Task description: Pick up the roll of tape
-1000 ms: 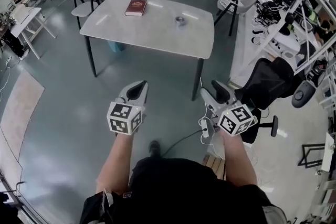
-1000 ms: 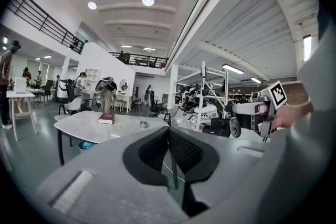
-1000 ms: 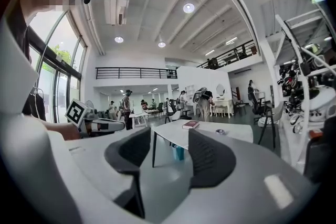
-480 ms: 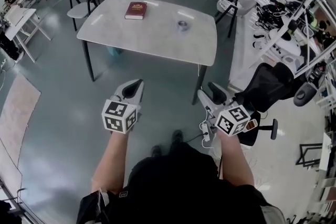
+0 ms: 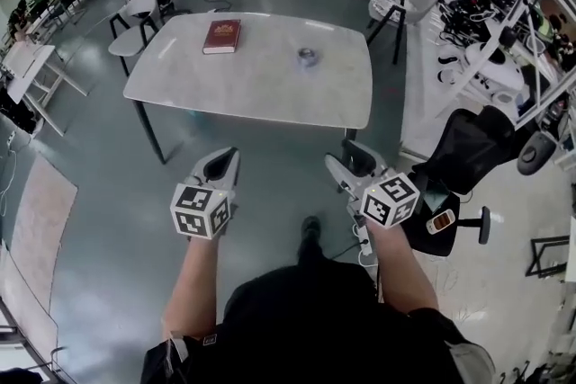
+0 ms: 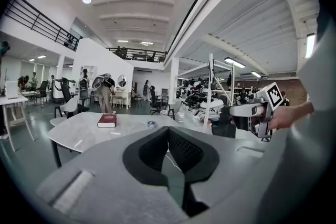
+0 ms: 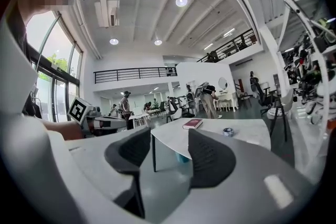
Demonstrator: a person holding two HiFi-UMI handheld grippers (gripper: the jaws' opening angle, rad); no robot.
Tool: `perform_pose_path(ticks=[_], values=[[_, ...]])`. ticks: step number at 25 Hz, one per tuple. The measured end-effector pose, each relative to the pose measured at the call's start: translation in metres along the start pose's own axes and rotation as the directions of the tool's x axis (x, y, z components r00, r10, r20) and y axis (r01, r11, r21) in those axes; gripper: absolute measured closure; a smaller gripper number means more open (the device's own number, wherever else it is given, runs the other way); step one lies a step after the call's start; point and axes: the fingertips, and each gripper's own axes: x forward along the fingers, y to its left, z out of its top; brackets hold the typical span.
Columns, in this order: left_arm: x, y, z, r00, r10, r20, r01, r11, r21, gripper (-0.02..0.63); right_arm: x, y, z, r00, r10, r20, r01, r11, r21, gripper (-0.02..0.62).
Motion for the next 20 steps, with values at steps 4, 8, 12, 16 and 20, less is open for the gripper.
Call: perform_pose_path(ticks=[4,8,12,16,20], values=[[0.067,0.001,0.008,0.998,-0.039,-0.04,0.038,0.999,-0.004,0.595,0.024,-0.056,0.005,1.0,-0.005,-0.011,0.005,1.0,0.023,0.376],[0.144,0.001,0.017,0.995,-0.062,-0.074,0.062,0.998,-0.004,0.595,0.045,-0.126,0.006,0.999,-0.011,-0.03,0.013,0.998,0.059,0.374],[0.211,0.003,0.029,0.992,-0.074,-0.103,0.075,0.997,0.007,0.595,0.066,-0.185,0.016,1.0,-0.001,-0.026,0.003,0.997,0.078,0.376],[0.261,0.005,0.044,0.993,-0.065,-0.095,0.066,0.998,0.01,0.595,0.087,-0.226,0.023,0.999,0.035,-0.035,-0.032,0.996,0.077,0.376],[0.292,0.019,0.052,0.994,-0.062,-0.094,0.063,0.998,0.005,0.595,0.112,-0.246,0.025,0.998,0.055,-0.044,-0.05,0.995,0.091,0.374]])
